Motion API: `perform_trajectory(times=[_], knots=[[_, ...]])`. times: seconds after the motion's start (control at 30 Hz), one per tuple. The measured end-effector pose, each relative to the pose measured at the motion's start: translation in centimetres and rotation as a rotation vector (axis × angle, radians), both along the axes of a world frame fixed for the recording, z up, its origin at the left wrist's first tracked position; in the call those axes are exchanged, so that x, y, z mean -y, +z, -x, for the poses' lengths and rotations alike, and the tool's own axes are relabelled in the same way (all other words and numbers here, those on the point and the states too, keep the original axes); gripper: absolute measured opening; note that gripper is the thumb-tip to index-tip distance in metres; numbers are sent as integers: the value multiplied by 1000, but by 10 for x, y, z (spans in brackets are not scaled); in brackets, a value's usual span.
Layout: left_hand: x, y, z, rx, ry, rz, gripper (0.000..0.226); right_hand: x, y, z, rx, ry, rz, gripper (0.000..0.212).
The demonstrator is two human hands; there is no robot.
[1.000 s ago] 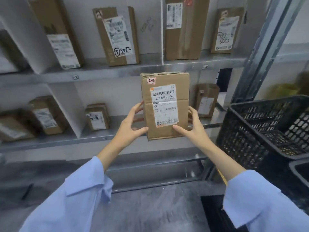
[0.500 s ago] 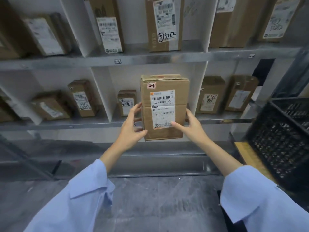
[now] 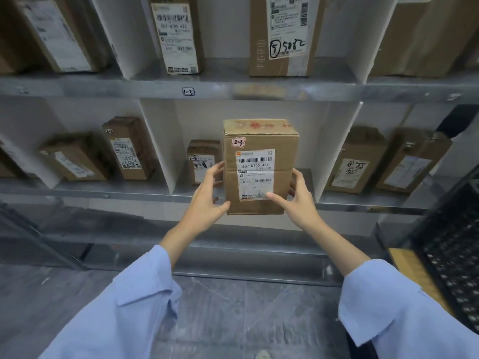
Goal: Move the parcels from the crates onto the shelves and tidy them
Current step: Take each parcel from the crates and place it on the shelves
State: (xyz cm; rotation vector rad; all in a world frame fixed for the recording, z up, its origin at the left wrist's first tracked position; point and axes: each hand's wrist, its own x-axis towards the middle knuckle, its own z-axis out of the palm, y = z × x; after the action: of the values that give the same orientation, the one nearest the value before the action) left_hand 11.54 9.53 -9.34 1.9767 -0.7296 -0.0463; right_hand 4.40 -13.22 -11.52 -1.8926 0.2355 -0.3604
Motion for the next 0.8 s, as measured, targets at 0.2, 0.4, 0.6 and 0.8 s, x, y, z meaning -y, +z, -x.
perform_trajectory(times=[0.2, 0.4, 0.6, 0.8], knots=[[32, -18, -54, 37, 33, -95, 82, 36, -27, -55, 30, -30, -7, 81], [54, -53, -98, 51, 88, -272, 79, 66, -63, -102, 16, -63, 44, 79], [70, -78, -123, 163, 196, -482, 66, 85, -97, -139, -46, -85, 41, 79], [71, -92, -135, 167, 215, -509, 62, 96, -122, -159, -47, -90, 3, 82]])
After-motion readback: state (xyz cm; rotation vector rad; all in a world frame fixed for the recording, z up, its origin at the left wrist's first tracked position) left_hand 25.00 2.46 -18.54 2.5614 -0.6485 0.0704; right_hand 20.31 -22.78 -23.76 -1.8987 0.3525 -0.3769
